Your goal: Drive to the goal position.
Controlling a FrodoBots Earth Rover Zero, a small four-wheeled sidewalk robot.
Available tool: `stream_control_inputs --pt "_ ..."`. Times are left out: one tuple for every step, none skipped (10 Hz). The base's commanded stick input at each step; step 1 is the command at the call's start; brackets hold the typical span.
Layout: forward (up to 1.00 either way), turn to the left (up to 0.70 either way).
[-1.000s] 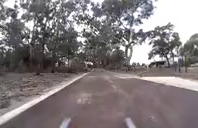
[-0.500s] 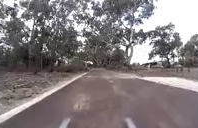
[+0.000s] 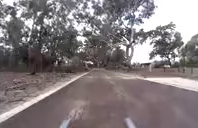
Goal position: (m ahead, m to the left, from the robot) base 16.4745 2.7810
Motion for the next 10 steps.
stream_control_inputs --pt "0.60 0.00" --pt "0.60 0.00" --pt "0.60 0.02" --pt "0.60 0.07" --pt "0.60 0.11" --pt "0.60 0.15" --pt "0.60 0.15" --pt "0.60 0.15" --pt "0.60 0.15" --pt "0.60 0.00"
